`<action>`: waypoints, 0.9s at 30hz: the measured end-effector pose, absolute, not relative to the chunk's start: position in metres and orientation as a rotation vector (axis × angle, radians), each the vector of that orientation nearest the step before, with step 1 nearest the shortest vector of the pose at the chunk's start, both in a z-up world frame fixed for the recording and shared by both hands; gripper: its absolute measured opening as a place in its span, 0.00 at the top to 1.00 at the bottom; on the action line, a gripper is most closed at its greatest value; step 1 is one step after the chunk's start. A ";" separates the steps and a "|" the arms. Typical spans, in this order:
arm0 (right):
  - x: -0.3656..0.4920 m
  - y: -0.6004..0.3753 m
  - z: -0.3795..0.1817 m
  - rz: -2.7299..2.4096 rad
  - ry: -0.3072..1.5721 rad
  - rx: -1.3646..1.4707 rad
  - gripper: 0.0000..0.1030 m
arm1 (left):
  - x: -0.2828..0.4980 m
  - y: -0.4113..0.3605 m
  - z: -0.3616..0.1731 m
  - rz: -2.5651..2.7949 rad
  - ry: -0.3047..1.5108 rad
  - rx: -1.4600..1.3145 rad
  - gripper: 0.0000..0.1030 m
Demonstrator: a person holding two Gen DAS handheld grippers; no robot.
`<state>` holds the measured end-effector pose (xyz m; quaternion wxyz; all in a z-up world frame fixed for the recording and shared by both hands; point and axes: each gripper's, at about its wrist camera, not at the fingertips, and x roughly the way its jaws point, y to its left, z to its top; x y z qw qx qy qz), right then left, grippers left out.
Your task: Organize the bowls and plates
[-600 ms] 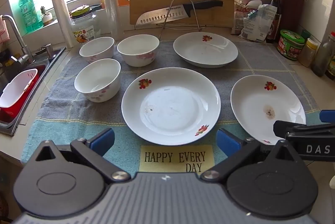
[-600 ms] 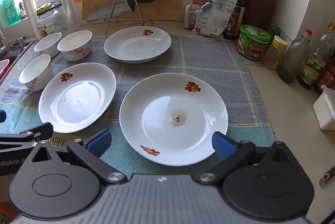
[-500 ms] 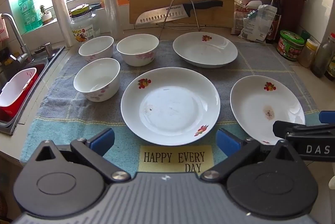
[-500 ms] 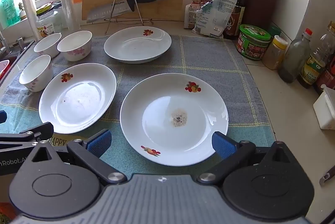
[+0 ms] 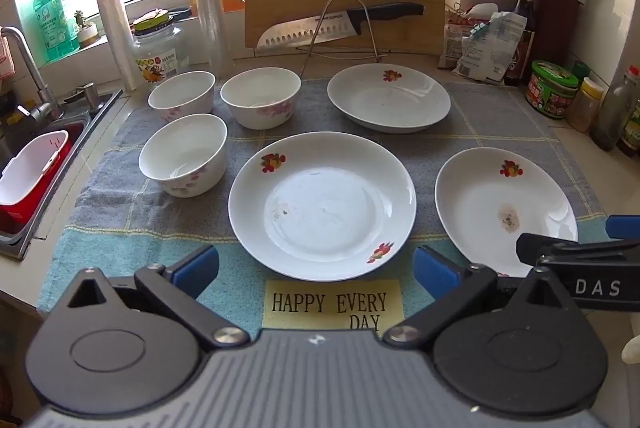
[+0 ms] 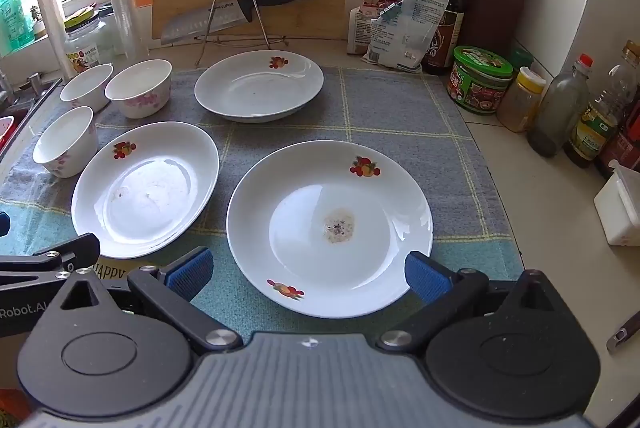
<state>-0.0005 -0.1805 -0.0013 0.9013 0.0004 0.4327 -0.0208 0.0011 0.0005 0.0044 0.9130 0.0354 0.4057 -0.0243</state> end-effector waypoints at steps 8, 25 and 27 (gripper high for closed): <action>-0.001 -0.180 0.000 -0.046 0.895 -0.003 0.00 | 0.000 0.001 0.007 -0.052 0.832 0.064 0.01; -0.004 -0.177 0.004 -0.052 0.888 -0.010 0.00 | -0.002 0.001 0.011 -0.051 0.825 0.058 0.01; -0.005 -0.177 0.004 -0.053 0.887 -0.011 0.00 | -0.002 0.001 0.012 -0.050 0.822 0.059 0.01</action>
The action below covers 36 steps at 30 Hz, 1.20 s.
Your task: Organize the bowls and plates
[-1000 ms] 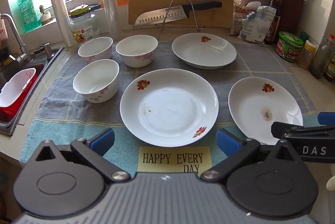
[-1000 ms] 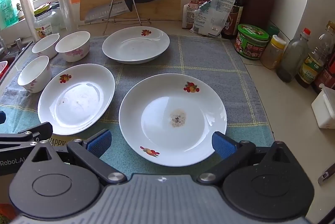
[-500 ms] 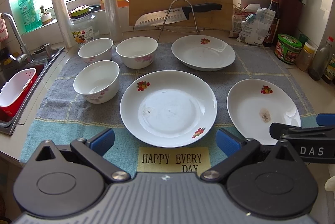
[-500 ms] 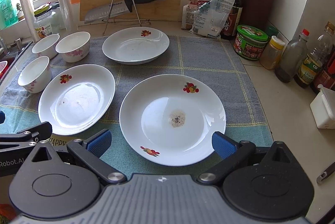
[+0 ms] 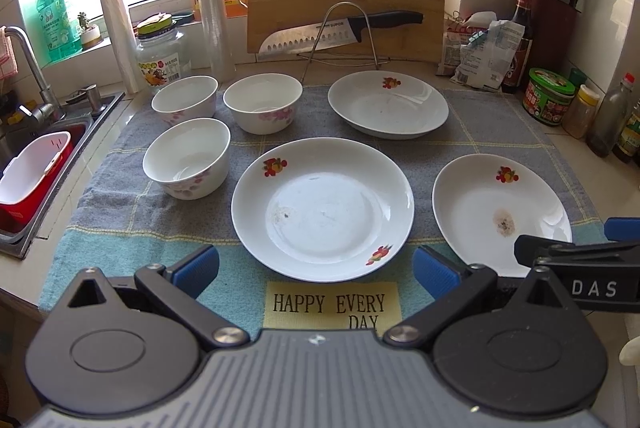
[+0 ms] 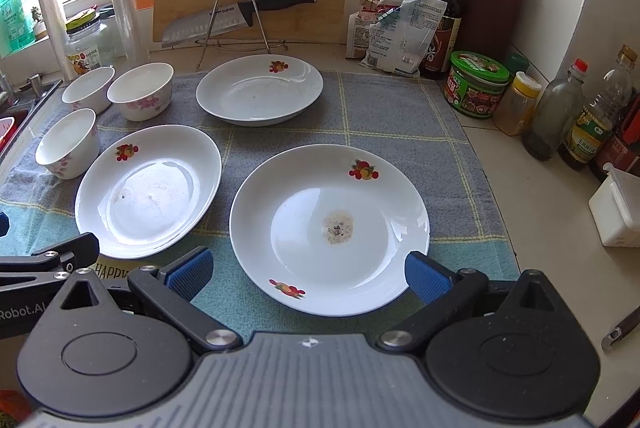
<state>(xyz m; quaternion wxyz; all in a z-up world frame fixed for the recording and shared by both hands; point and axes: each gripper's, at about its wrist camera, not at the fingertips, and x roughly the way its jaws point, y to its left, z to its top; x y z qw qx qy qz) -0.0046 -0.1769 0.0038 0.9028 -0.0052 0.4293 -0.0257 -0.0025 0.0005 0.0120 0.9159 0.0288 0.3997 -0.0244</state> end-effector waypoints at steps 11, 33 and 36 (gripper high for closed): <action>-0.008 -0.172 0.006 -0.064 0.880 -0.016 0.00 | -0.005 0.005 0.013 -0.055 0.815 0.058 0.01; -0.012 -0.166 0.011 -0.092 0.868 -0.026 0.00 | -0.007 0.011 0.015 -0.078 0.805 0.057 0.01; -0.012 -0.165 0.011 -0.092 0.867 -0.024 0.00 | -0.008 0.012 0.016 -0.084 0.799 0.058 0.01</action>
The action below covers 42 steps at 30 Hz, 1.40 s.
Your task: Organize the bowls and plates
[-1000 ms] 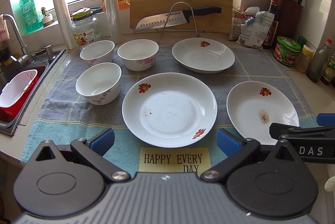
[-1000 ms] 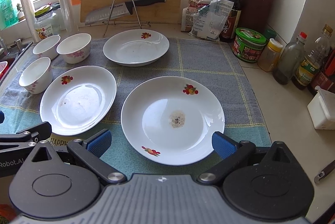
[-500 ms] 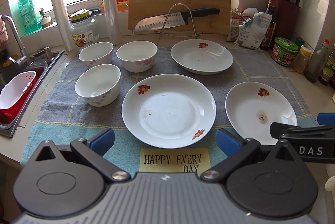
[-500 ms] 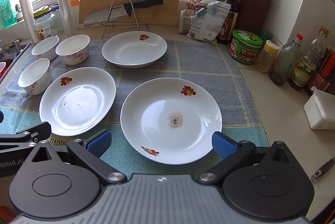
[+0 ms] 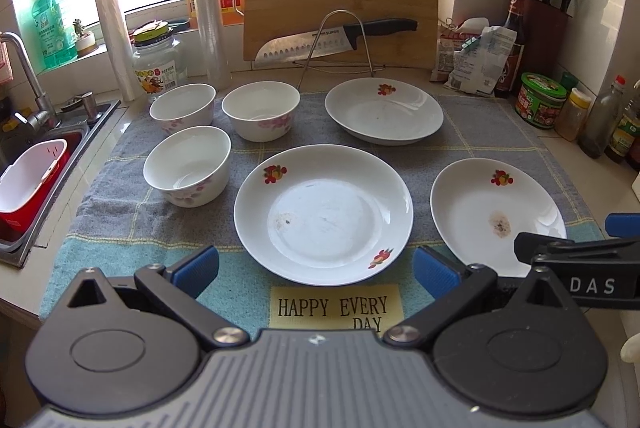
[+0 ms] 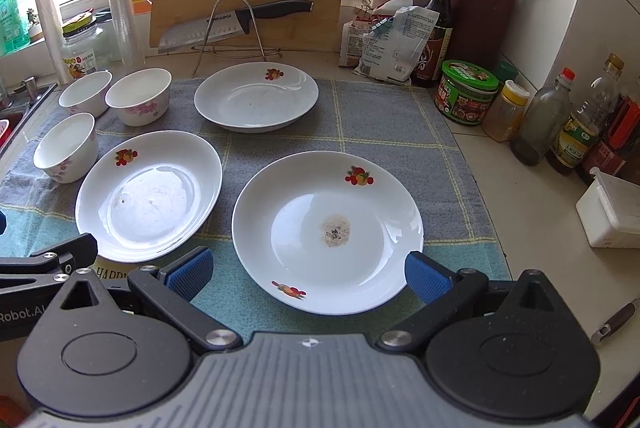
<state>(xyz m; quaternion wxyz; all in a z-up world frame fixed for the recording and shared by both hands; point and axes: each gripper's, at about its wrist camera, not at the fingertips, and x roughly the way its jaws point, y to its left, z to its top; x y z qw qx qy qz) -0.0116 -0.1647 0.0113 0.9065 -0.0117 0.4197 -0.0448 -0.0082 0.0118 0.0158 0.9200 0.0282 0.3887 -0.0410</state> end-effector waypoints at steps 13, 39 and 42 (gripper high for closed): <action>-0.013 -0.154 0.015 -0.122 0.848 -0.050 0.00 | -0.005 0.021 0.014 -0.150 0.784 0.049 0.01; -0.017 -0.179 0.022 -0.118 0.769 -0.050 0.00 | -0.004 0.035 -0.003 -0.404 0.606 0.059 0.01; -0.011 -0.188 0.023 -0.084 0.749 -0.057 0.00 | -0.004 0.027 -0.007 -0.425 0.607 0.070 0.01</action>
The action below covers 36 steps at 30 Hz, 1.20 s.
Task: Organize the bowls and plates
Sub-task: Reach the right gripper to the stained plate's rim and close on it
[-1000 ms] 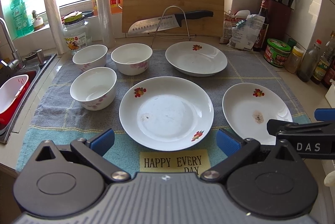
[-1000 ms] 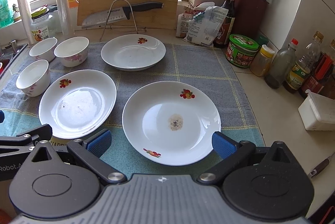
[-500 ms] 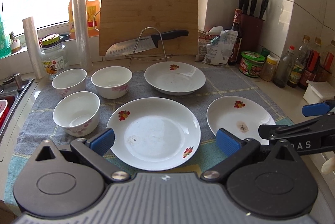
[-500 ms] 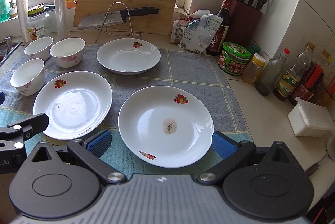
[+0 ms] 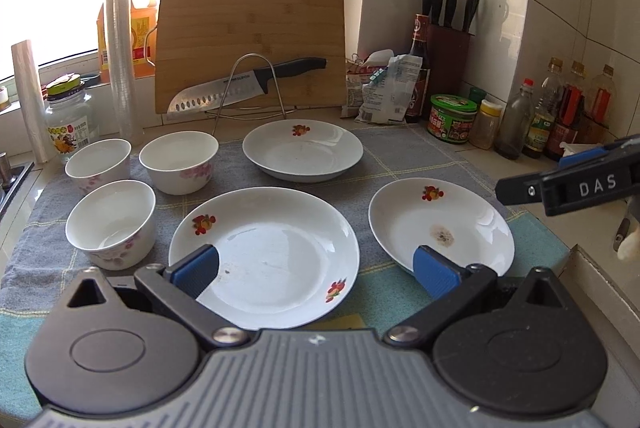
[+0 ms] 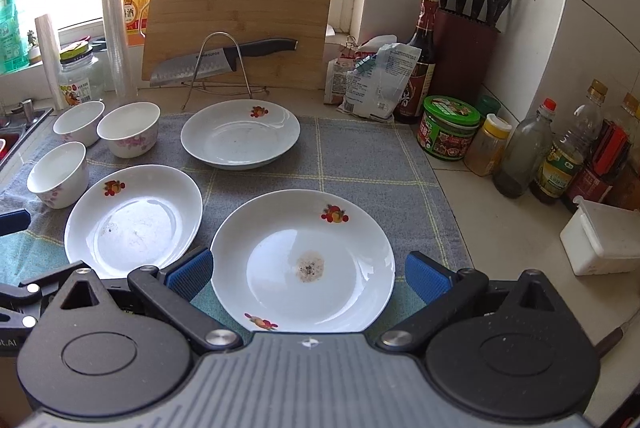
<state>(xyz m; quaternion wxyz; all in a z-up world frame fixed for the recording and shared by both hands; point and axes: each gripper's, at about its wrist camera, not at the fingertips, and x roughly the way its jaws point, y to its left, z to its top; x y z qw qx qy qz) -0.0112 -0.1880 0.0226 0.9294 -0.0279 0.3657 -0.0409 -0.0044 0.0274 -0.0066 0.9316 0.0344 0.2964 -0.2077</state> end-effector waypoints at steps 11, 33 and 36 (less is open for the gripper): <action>0.026 -0.227 0.016 0.094 0.749 -0.091 0.00 | -0.003 -0.034 -0.032 -0.474 0.661 0.142 0.01; 0.100 -0.286 -0.050 0.239 0.921 -0.081 0.00 | 0.017 -0.118 -0.100 -0.560 0.804 0.253 0.00; 0.106 -0.290 -0.058 0.251 0.946 -0.090 0.00 | 0.019 -0.120 -0.102 -0.550 0.790 0.245 0.00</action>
